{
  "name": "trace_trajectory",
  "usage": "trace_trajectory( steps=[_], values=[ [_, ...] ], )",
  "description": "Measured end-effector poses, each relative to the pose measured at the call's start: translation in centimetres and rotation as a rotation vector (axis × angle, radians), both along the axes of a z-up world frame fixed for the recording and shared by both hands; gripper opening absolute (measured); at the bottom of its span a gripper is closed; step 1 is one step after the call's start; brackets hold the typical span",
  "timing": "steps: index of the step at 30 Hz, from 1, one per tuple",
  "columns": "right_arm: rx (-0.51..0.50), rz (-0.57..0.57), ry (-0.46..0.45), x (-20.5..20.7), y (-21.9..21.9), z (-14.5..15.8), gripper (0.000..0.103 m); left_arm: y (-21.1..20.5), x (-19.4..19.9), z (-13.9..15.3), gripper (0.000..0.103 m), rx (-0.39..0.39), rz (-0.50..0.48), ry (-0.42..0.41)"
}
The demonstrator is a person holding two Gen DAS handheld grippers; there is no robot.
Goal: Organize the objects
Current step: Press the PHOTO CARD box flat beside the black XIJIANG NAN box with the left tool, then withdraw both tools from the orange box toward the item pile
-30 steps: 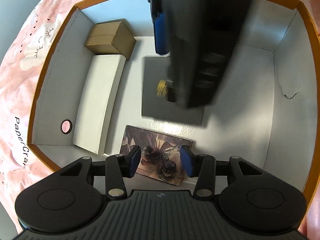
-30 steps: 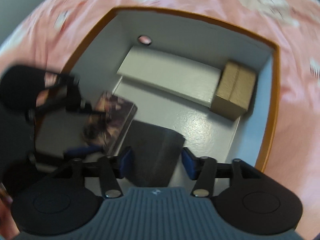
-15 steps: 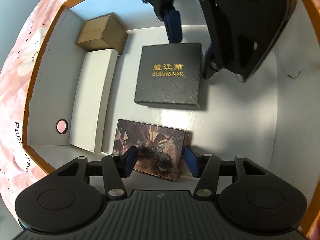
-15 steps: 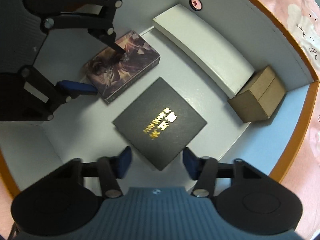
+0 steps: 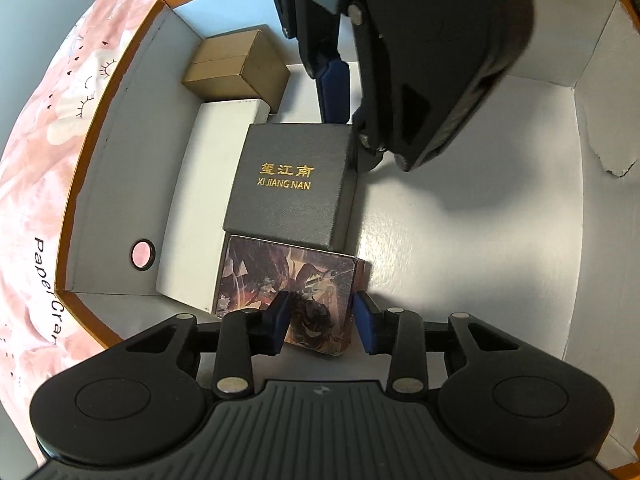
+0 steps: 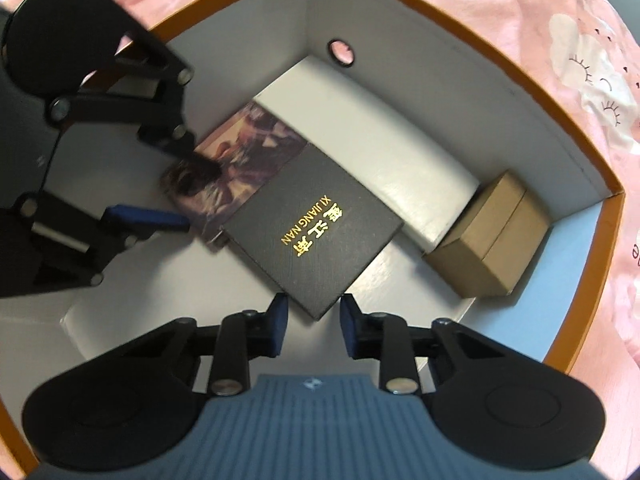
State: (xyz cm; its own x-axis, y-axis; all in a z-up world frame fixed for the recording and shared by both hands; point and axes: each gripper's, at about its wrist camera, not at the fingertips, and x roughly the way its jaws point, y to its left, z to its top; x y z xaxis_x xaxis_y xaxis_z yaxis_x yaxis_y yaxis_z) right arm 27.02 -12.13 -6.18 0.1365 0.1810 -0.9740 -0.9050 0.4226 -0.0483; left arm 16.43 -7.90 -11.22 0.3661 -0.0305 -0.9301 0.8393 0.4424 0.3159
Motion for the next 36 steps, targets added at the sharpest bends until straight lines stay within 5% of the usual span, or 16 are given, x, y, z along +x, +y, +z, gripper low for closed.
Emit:
trace_trajectory(
  steps=[8,14,16,22,27,32,33,36],
  values=[
    [-0.027,0.035,-0.025,0.1,-0.2,-0.2,0.030,0.0,-0.7,-0.3,0.042,0.006,-0.022,-0.022],
    [-0.023,0.007,-0.032,0.5,-0.7,-0.1,0.032,0.0,-1.1,-0.5,0.054,0.004,0.010,-0.058],
    [-0.008,-0.007,-0.043,0.4,-1.1,0.4,0.048,0.1,-1.4,-0.4,0.056,-0.011,0.016,-0.072],
    [0.056,-0.109,-0.006,0.0,-3.3,2.6,0.050,0.7,-2.4,1.7,0.056,-0.116,0.068,-0.106],
    [0.196,-0.190,0.000,-1.6,-4.5,5.6,0.050,2.8,-4.2,6.2,0.056,-0.283,0.186,-0.139],
    [0.389,-0.254,-0.014,-6.1,-1.2,8.3,0.053,5.5,-6.4,11.0,0.056,-0.420,0.417,-0.166],
    [0.425,-0.253,-0.018,-6.7,-0.8,8.4,0.054,5.4,-3.6,11.8,0.056,-0.435,0.466,-0.169],
    [0.507,-0.241,-0.047,-8.5,0.2,10.3,0.055,8.0,-7.3,11.8,0.056,-0.493,0.613,-0.186]
  ],
)
